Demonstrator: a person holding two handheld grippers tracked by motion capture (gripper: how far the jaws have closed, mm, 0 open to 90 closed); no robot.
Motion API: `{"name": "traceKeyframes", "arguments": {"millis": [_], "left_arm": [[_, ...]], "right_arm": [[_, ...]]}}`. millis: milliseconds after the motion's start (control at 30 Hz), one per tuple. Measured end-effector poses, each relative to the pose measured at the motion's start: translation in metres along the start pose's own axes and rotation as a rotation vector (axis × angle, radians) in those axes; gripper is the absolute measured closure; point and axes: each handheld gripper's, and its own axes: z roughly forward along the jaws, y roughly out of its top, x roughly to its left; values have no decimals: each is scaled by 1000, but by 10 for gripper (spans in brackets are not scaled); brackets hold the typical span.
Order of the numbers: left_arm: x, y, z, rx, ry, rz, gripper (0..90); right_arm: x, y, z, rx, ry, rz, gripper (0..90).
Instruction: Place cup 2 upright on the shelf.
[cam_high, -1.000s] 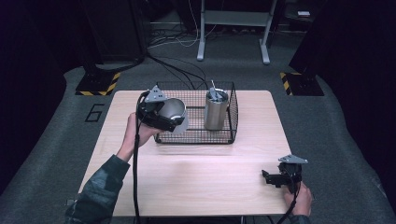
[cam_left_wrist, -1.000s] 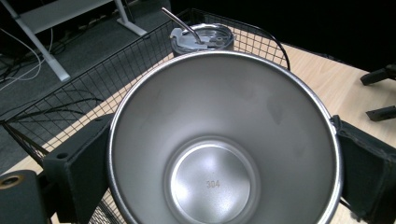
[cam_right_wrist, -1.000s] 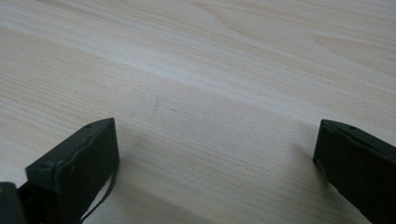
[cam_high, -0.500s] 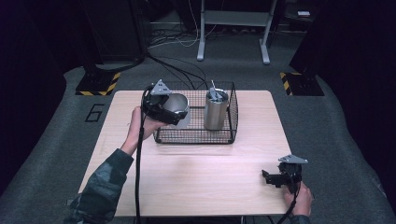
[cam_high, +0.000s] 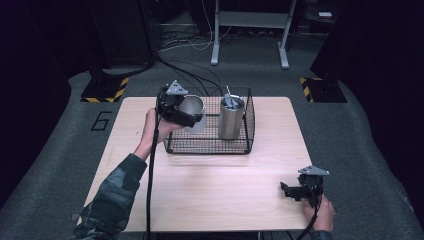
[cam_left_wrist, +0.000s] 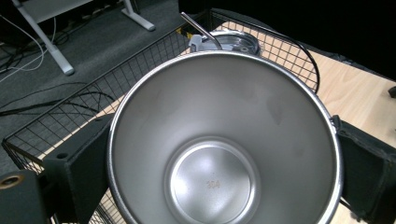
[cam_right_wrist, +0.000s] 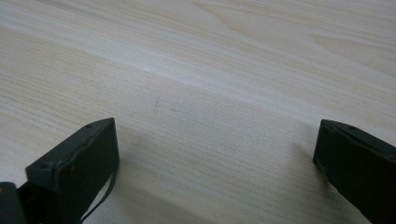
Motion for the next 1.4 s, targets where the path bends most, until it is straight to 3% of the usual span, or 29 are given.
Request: {"name": "traceKeyframes", "arguments": {"millis": [233, 533, 1400], "left_arm": [[7, 6, 11, 19, 9, 10, 59], [13, 4, 29, 44, 12, -6, 59], [42, -14, 76, 100, 46, -102, 59]], "right_arm": [[0, 0, 0, 0, 1, 0, 0], [0, 0, 0, -1, 0, 0, 0], [0, 0, 0, 0, 0, 0, 0]]}}
